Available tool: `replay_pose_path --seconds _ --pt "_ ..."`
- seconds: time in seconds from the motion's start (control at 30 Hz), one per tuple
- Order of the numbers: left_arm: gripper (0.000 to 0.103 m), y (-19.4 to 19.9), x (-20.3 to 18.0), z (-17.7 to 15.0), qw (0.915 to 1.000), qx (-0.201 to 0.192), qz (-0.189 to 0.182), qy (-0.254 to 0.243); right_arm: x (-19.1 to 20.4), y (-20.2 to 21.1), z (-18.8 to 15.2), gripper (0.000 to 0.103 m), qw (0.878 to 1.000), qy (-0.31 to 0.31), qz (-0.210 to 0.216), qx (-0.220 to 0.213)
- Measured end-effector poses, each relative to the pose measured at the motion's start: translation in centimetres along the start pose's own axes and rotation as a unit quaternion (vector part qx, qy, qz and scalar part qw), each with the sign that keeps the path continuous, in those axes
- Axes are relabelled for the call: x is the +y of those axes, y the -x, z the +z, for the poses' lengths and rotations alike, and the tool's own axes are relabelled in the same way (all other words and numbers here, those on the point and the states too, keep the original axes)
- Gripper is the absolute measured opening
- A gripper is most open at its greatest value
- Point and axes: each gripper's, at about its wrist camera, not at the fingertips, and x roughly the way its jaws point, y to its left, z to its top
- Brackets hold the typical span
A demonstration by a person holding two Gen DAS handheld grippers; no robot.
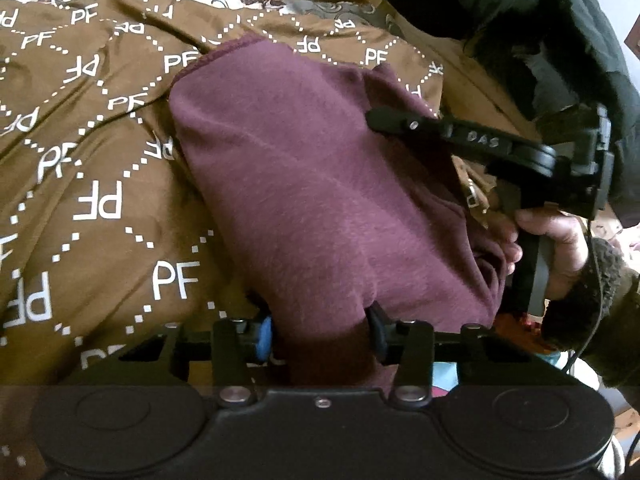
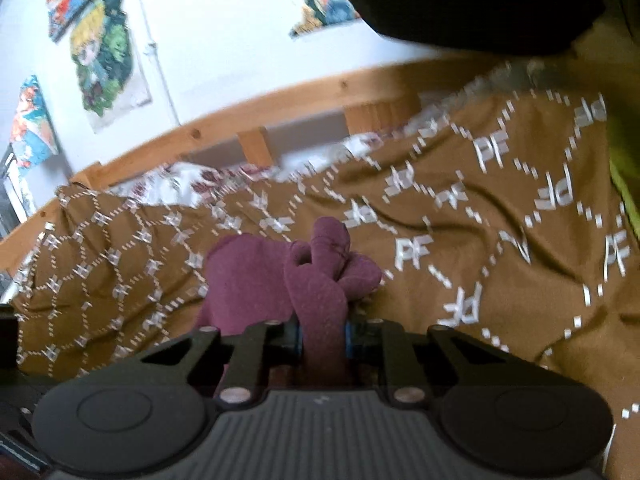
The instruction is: Fold small clothes
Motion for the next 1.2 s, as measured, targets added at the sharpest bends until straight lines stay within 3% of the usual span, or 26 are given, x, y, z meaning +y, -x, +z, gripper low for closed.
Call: replay_pose_path --seconds 0.13,0.27,0.37,0.63,0.87,1.2 --pt "0.046 2.8 -0.7 0.1 0.9988 -0.025 0.023 -0.034 2.5 1.4 1.4 0.018 0.999 0.013 0.018 -0.024" --pt "0.046 6.1 0.9 0.4 0.9987 -0.037 0.030 -0.016 4.8 0.8 2.8 0.018 0.998 0.004 0.048 -0.038" --pt "0.046 9.1 3.0 0.2 0.9980 -0.044 0.045 0.004 6.9 -1.4 3.5 0.019 0.997 0.003 0.074 -0.039" --pt "0.046 14.2 7.3 -0.7 0.9880 -0.071 0.135 0.023 12.3 -8.7 3.2 0.019 0.990 -0.013 0.135 -0.030" --pt "0.048 14.3 10.0 -1.5 0.9867 -0.058 0.142 0.054 13.8 -13.2 2.1 0.019 0.991 -0.025 0.130 -0.004" --pt "0.056 13.4 11.6 -2.0 0.9850 -0.051 0.148 0.073 10.9 -15.1 -0.9 0.024 0.993 -0.064 0.099 0.010"
